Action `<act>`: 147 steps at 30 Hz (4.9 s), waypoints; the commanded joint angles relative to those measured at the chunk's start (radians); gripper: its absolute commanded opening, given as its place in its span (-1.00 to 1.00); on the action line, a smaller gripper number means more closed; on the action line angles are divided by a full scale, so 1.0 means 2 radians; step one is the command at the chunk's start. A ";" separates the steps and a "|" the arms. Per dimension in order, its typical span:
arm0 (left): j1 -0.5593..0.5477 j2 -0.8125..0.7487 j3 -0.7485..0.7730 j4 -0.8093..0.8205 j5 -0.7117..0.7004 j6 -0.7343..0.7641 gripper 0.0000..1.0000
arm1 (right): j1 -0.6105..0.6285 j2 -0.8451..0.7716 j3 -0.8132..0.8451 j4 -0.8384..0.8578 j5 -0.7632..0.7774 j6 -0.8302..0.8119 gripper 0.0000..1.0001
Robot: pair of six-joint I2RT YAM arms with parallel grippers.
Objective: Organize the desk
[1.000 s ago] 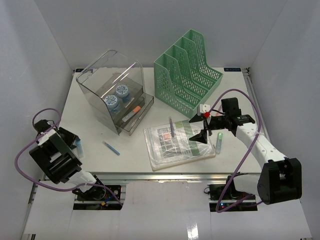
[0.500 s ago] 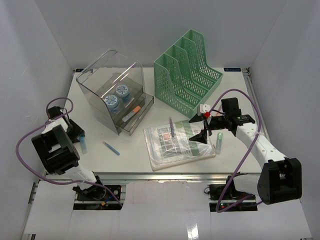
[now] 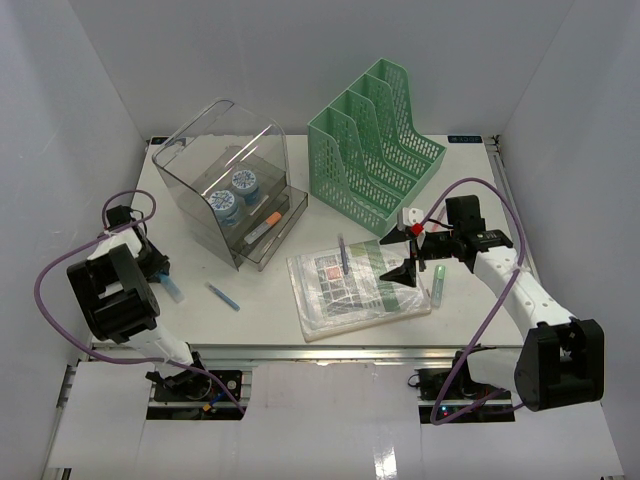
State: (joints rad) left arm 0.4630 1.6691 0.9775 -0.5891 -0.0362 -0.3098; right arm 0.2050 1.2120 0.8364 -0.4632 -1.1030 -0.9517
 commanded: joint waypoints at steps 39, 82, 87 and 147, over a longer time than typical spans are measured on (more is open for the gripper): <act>-0.029 -0.441 0.095 0.020 0.114 -0.227 -1.00 | -0.024 -0.020 0.008 -0.031 -0.056 -0.027 0.90; -0.614 0.017 0.278 -0.045 -0.368 0.179 -1.00 | -0.059 0.021 0.009 -0.035 -0.021 -0.035 0.90; -0.610 0.027 0.254 -0.023 -0.375 0.204 -1.00 | -0.065 0.021 0.009 -0.038 -0.024 -0.037 0.90; -0.595 -0.591 -0.090 0.026 -0.019 -0.124 0.96 | -0.077 0.174 0.022 -0.033 0.538 0.427 0.07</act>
State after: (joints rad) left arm -0.7288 0.5188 0.7902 -0.5087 -0.0552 -0.5418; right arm 0.0525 1.5512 0.8692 -0.5470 -0.0568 -0.1135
